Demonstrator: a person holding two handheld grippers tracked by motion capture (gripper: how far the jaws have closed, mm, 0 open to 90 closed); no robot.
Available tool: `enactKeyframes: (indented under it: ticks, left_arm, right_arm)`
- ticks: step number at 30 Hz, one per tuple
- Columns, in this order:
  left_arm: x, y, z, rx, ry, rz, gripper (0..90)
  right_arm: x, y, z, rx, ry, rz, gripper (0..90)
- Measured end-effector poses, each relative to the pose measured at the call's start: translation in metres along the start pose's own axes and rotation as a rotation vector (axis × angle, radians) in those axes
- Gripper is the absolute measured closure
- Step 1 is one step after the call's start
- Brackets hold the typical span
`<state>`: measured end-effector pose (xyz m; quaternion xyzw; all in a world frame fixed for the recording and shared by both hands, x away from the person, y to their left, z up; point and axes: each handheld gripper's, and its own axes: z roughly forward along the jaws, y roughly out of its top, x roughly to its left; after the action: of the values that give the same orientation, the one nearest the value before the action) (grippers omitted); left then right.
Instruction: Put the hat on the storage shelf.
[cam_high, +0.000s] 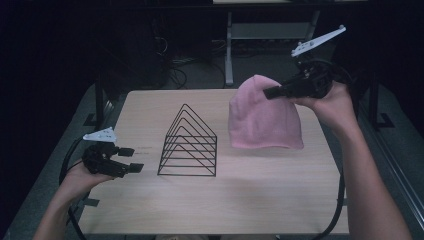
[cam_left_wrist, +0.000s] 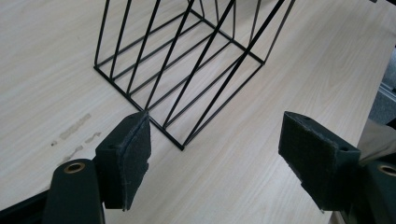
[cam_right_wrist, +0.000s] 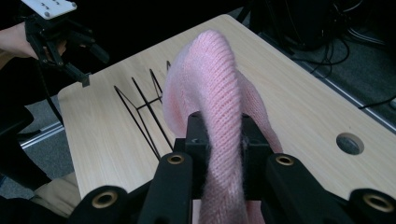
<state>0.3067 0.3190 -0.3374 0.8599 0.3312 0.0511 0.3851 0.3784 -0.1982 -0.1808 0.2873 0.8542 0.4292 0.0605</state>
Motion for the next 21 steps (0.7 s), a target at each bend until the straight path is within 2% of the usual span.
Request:
enactKeyframes:
  ticks: [4, 7, 11, 17, 21]
  left_arm:
    - [-0.001, 0.01, -0.006, 0.003, -0.005, 0.01, 25.5]
    - [-0.003, 0.02, -0.01, 0.006, -0.008, 0.034, 25.5]
    - [-0.011, 0.036, -0.015, -0.016, -0.047, 0.066, 25.6]
    - [-0.018, 0.054, -0.017, 0.007, -0.045, 0.102, 25.5]
    - [-0.021, 0.065, -0.02, 0.0, -0.051, 0.127, 25.5]
  right_arm:
    - [0.007, 0.013, -0.001, -0.006, 0.007, -0.022, 77.6]
    - [0.017, 0.027, -0.002, -0.013, 0.012, -0.046, 77.6]
    - [0.024, 0.036, -0.001, -0.015, 0.02, -0.069, 77.6]
    - [0.038, 0.054, 0.003, -0.022, 0.037, -0.113, 77.5]
    - [0.046, 0.065, 0.007, -0.021, 0.054, -0.131, 77.5]
